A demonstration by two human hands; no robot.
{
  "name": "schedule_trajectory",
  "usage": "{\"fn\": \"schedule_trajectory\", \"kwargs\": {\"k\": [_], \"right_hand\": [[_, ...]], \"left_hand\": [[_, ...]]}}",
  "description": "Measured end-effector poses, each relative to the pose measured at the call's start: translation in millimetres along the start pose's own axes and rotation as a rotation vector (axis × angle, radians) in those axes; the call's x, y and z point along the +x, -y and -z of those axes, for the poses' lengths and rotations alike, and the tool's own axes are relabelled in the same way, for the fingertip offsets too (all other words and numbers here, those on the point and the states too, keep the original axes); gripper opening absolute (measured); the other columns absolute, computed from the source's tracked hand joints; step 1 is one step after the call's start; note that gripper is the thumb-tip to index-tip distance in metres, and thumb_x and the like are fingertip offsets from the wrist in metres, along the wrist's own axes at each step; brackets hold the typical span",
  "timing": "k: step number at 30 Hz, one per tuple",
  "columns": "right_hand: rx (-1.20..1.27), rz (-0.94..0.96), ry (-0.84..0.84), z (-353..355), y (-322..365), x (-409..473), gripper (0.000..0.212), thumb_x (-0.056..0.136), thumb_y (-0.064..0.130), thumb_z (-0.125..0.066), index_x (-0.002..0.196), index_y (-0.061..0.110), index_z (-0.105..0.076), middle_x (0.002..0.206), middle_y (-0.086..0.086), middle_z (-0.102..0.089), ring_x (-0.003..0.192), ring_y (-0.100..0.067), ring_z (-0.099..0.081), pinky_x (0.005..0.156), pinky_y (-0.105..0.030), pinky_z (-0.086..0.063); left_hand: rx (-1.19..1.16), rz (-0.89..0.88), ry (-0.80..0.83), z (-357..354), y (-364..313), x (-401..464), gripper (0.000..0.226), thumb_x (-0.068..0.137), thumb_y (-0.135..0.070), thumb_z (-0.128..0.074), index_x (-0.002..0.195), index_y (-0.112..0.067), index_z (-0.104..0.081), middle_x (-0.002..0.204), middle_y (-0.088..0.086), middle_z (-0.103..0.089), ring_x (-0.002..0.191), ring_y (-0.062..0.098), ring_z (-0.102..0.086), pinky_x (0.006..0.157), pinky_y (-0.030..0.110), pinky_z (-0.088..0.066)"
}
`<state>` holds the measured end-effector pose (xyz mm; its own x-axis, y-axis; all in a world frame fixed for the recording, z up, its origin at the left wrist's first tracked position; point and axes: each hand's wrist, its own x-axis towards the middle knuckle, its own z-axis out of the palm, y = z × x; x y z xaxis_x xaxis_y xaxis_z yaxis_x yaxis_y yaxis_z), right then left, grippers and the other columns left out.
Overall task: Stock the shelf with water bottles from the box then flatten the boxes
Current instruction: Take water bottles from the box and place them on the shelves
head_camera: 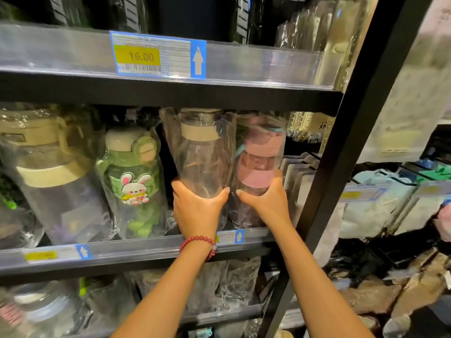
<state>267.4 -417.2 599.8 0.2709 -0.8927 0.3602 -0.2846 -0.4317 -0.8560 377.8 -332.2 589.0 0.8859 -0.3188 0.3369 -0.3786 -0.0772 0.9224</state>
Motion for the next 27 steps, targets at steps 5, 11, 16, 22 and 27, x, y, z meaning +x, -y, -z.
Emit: {"fn": "schedule_trajectory", "kwargs": {"k": [5, 11, 16, 22, 27], "right_hand": [[0.063, -0.018, 0.030, 0.2, -0.3, 3.0, 0.076, 0.067, 0.018, -0.084, 0.126, 0.017, -0.037, 0.093, 0.019, -0.047, 0.087, -0.007, -0.051, 0.062, -0.005, -0.040], [0.079, -0.044, 0.027, -5.5, -7.2, -2.2, 0.083, 0.066, 0.027, -0.085, 0.133, 0.021, -0.037, 0.126, -0.004, -0.047, 0.117, -0.020, -0.048, 0.095, -0.036, -0.046], [0.100, -0.037, -0.005, 0.3, -8.1, -5.3, 0.088, 0.065, 0.028, -0.086, 0.137, 0.020, -0.035, 0.129, 0.000, -0.052, 0.115, -0.018, -0.052, 0.095, -0.035, -0.047], [0.200, -0.010, -0.013, 2.6, -9.8, -14.1, 0.076, 0.069, 0.014, -0.081, 0.122, 0.032, -0.029, 0.114, 0.006, -0.054, 0.101, -0.012, -0.058, 0.077, -0.015, -0.044], [0.165, 0.024, 0.028, -0.7, -6.6, -20.0, 0.106, 0.057, 0.038, -0.070, 0.147, 0.026, -0.015, 0.141, 0.000, -0.037, 0.128, -0.016, -0.041, 0.096, -0.024, -0.038]], "left_hand": [[0.031, -0.003, -0.043, -2.3, -2.8, -4.8, 0.078, 0.048, -0.054, -0.082, 0.097, -0.013, -0.036, 0.102, 0.010, -0.053, 0.100, 0.034, -0.052, 0.084, 0.048, -0.048], [0.030, -0.074, 0.101, 12.1, 1.4, -2.4, 0.086, 0.048, -0.051, -0.085, 0.102, -0.006, -0.036, 0.110, 0.012, -0.046, 0.109, 0.032, -0.046, 0.093, 0.047, -0.042], [-0.018, -0.120, 0.261, 27.2, 7.7, 6.5, 0.075, 0.060, -0.031, -0.086, 0.108, -0.011, -0.032, 0.112, 0.005, -0.043, 0.113, 0.028, -0.046, 0.091, 0.037, -0.042], [0.047, -0.188, 0.209, 28.8, 12.7, 8.3, 0.071, 0.059, -0.037, -0.086, 0.103, -0.013, -0.036, 0.110, 0.009, -0.052, 0.106, 0.028, -0.051, 0.086, 0.038, -0.045], [0.049, -0.188, 0.204, 24.9, 14.3, 8.5, 0.073, 0.060, -0.037, -0.086, 0.108, -0.010, -0.039, 0.115, 0.011, -0.051, 0.111, 0.028, -0.049, 0.091, 0.040, -0.044]]}}
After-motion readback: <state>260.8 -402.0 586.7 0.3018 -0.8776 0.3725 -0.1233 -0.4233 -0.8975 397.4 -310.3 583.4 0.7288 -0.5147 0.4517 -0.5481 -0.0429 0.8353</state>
